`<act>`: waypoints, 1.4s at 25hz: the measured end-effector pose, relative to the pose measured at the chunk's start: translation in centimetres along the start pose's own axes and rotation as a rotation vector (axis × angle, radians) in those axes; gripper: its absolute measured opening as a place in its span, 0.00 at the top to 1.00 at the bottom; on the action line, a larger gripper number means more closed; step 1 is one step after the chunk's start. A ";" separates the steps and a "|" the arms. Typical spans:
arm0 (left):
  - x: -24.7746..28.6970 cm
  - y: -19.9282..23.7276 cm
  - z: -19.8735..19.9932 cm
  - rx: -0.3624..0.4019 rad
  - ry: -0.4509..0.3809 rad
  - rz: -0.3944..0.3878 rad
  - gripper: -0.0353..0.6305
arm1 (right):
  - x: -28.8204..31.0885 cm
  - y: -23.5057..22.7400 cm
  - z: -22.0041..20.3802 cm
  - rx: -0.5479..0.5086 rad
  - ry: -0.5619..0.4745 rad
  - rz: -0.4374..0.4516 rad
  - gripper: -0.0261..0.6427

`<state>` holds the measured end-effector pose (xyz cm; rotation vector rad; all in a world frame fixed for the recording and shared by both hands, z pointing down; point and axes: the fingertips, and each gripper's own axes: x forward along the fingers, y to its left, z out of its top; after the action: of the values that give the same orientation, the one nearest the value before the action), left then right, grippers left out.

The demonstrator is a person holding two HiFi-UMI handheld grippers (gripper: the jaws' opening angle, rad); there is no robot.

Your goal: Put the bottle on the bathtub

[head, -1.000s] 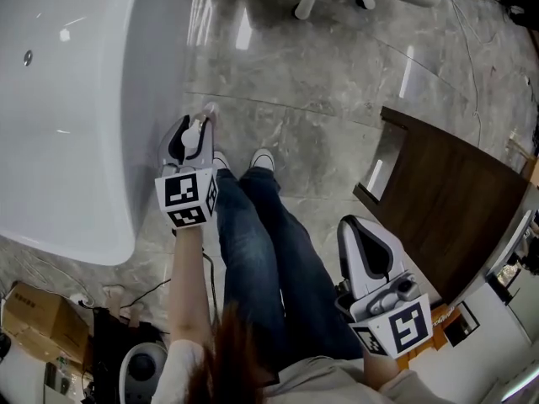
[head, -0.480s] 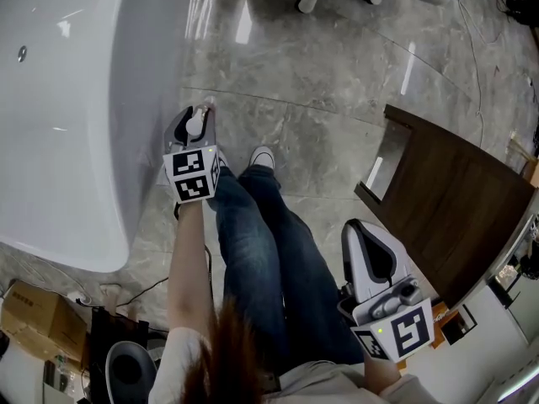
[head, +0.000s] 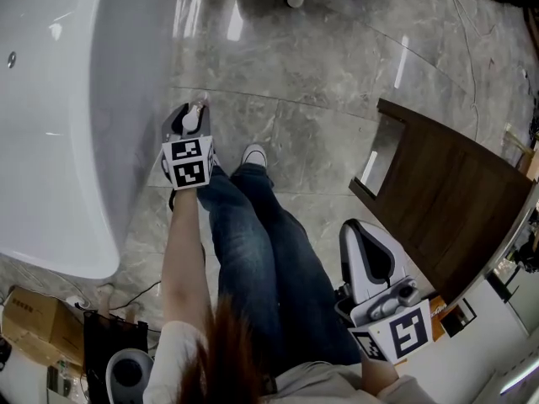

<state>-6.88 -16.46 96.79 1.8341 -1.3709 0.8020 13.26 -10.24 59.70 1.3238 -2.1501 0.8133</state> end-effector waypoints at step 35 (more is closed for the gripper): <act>4.0 1.3 -4.8 -0.056 0.109 -0.026 0.63 | 2.1 0.6 -1.2 -0.028 0.044 -0.027 0.96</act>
<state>-7.50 -14.89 102.98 1.7364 -1.2856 0.8296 11.96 -10.53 61.82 1.3063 -2.0982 0.7919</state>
